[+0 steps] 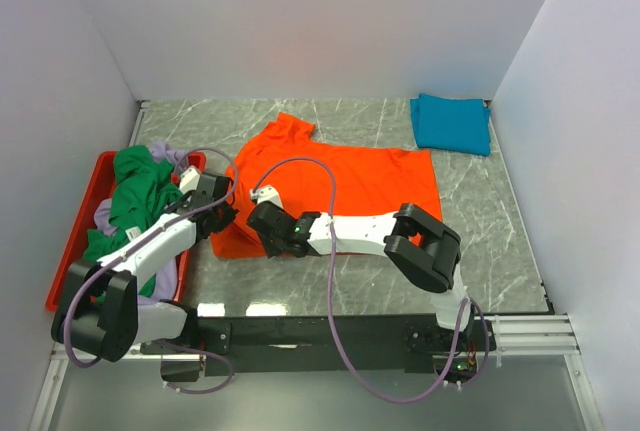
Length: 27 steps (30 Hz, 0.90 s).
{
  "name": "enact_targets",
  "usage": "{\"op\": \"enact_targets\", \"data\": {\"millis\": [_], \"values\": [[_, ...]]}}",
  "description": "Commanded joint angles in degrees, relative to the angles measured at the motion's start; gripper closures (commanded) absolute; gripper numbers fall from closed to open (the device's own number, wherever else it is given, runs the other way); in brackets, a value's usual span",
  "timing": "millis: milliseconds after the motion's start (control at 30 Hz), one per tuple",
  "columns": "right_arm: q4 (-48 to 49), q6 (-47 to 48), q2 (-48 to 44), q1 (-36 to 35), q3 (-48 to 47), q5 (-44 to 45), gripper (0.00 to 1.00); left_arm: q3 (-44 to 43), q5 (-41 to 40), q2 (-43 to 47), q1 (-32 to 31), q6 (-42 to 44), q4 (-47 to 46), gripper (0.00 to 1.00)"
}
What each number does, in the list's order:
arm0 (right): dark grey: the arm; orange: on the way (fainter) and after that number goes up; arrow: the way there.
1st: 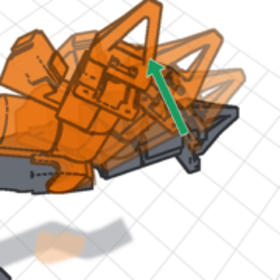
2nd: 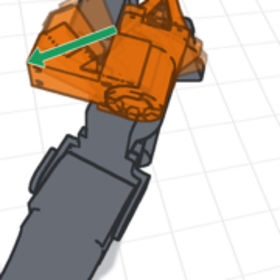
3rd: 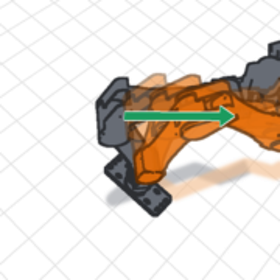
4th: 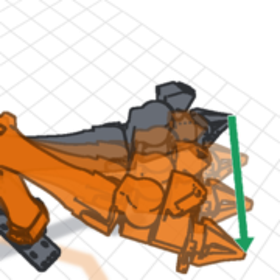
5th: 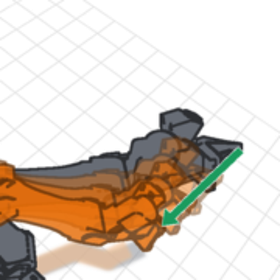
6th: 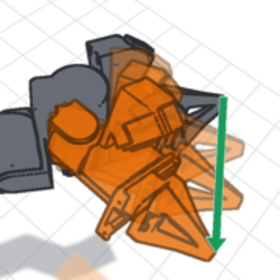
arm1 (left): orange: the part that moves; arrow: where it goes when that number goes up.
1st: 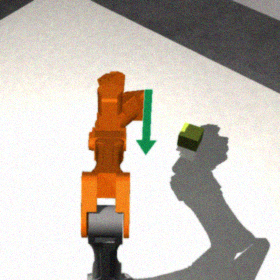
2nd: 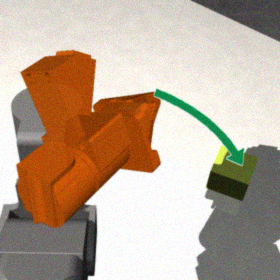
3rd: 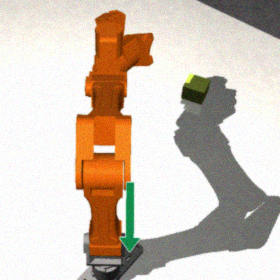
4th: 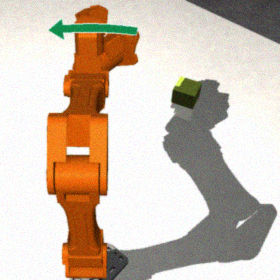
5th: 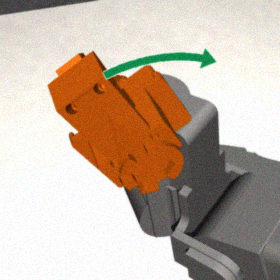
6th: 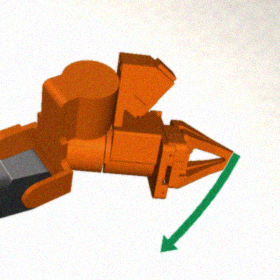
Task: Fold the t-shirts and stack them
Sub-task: Fold the tshirt
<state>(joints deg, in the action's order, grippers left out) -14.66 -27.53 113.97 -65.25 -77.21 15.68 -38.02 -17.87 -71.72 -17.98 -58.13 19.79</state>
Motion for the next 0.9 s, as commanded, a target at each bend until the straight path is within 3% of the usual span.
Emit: {"op": "enact_targets", "data": {"millis": [0, 167, 300, 367, 867], "values": [[0.0, 0.1, -1.5, -1.0, 0.2, 2.5, 0.59, -2.5, -0.1, 1.4, 0.1, 0.9, 0.0, 0.99], [-0.2, -0.3, -1.2, -1.0, -0.2, 2.9, 0.66, -3.4, 0.1, 1.3, 0.1, 1.0, 0.2, 0.99], [-1.5, -0.3, -1.6, -0.9, -1.3, 5.1, 0.95, -4.7, 0.2, 1.3, 0.1, 1.2, 0.7, 0.99], [-2.8, -0.2, -1.8, -0.6, -2.3, 6.1, 1.00, -5.7, 0.6, 1.1, 0.1, 1.3, 0.9, 0.99], [-4.7, -0.6, -6.0, 5.9, -3.6, 5.2, 1.00, -14.8, 2.3, -6.5, 0.0, 1.2, 1.0, 0.99]]}}
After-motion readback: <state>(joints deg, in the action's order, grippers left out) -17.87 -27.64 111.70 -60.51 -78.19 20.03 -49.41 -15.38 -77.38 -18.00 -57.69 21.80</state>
